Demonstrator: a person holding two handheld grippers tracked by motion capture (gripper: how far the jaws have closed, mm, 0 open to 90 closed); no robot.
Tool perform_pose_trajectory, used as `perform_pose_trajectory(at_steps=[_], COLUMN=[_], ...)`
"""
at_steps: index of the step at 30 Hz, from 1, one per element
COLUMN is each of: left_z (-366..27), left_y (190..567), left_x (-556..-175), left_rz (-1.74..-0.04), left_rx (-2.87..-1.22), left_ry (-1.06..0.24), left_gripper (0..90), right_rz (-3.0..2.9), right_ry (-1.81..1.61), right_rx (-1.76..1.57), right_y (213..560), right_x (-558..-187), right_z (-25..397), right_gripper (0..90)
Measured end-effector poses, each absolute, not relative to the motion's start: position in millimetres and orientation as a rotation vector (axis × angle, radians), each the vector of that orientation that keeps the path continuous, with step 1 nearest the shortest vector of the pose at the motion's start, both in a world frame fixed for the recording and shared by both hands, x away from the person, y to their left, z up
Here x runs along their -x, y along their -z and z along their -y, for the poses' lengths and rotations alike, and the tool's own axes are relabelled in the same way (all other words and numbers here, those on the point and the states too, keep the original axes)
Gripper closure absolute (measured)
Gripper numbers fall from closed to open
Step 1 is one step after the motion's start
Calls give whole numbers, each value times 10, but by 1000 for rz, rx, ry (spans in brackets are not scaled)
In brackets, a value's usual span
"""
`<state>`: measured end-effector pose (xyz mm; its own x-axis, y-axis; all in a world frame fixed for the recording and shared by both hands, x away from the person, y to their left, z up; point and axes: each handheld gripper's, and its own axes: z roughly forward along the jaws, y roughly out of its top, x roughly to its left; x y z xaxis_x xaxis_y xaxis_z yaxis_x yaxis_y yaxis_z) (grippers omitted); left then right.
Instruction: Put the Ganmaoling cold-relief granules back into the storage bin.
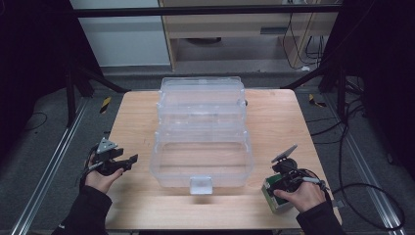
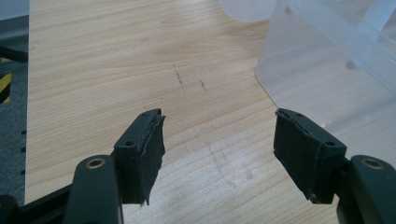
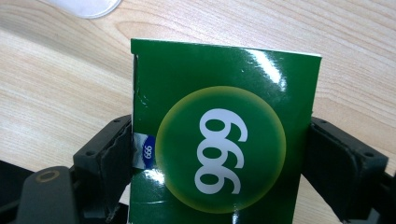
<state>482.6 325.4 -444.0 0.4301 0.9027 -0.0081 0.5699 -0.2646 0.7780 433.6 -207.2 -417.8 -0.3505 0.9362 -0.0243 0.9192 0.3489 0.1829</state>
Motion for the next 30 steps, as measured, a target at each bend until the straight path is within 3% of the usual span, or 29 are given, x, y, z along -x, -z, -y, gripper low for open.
perform_pose_trajectory(at_steps=[30], left_z=[-3247], left_y=[4451], left_x=[-4831], left_rz=[-1239], left_rx=[-1966], left_ry=[-579], left_gripper=[323], right_rz=[-2515], right_ry=[-258], right_rx=[-1635], right_y=[4025], right_x=[-4338], right_z=[2153], right_gripper=[183])
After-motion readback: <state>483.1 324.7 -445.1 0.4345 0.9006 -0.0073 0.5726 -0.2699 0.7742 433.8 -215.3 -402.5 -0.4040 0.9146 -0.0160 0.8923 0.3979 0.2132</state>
